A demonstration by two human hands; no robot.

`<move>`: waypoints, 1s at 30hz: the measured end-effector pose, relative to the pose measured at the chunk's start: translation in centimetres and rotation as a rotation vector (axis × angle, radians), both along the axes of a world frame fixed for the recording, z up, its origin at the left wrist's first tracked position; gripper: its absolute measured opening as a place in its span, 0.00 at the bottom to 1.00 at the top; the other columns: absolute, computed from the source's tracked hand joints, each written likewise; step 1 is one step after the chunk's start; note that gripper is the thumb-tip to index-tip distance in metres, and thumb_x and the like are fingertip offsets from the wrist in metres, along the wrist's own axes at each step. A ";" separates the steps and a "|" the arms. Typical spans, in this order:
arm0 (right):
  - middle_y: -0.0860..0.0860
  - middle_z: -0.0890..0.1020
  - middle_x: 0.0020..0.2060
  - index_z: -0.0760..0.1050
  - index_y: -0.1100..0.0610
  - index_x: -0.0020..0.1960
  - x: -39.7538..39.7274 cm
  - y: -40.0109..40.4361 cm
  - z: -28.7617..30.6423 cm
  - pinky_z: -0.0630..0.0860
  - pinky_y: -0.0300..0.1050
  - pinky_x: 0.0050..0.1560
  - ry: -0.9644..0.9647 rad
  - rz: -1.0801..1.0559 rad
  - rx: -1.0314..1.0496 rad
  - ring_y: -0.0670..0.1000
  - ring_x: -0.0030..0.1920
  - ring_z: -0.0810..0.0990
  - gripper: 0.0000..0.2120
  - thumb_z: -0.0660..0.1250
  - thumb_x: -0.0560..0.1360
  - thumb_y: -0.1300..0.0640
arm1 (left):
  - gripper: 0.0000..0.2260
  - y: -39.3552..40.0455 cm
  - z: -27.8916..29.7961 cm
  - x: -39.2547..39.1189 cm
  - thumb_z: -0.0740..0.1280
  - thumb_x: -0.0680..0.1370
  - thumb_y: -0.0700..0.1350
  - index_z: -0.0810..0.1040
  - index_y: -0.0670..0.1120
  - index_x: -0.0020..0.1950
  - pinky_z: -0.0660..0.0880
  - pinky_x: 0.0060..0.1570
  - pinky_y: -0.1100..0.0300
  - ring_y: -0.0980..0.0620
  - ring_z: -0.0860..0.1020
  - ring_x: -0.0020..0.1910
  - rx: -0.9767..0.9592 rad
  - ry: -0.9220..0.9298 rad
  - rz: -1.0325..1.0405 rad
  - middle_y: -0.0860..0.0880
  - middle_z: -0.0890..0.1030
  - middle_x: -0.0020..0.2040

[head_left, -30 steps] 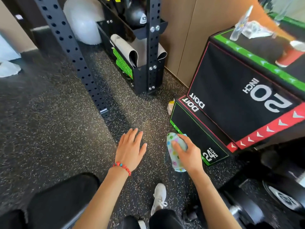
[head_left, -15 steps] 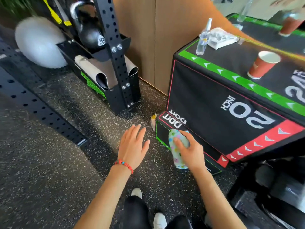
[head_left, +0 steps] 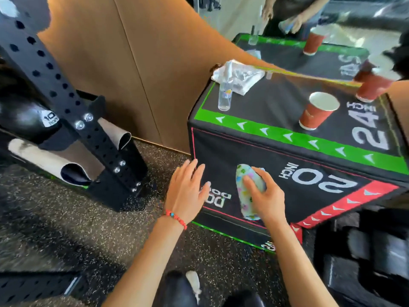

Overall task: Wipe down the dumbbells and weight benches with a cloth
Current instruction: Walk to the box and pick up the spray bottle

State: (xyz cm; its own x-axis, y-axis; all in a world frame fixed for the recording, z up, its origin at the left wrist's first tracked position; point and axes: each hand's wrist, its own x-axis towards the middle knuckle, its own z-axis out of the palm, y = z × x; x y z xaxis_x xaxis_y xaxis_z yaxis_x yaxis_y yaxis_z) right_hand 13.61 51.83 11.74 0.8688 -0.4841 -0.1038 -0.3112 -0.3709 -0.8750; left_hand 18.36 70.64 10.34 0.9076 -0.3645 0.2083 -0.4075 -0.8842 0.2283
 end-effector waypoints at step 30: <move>0.37 0.78 0.40 0.76 0.46 0.54 18.9 -7.1 2.5 0.67 0.20 0.40 -0.168 -0.140 0.005 0.27 0.39 0.74 0.10 0.68 0.73 0.53 | 0.24 -10.4 4.4 24.2 0.63 0.78 0.50 0.65 0.41 0.72 0.60 0.64 0.66 0.51 0.66 0.69 -0.738 0.123 0.032 0.46 0.68 0.70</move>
State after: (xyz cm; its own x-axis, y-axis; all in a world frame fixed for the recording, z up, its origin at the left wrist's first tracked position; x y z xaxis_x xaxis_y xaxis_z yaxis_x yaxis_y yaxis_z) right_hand 32.55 44.72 14.28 0.7982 -0.6014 0.0341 -0.2091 -0.3298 -0.9206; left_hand 42.51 60.22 14.76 0.9478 -0.1424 0.2851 -0.3177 -0.4946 0.8090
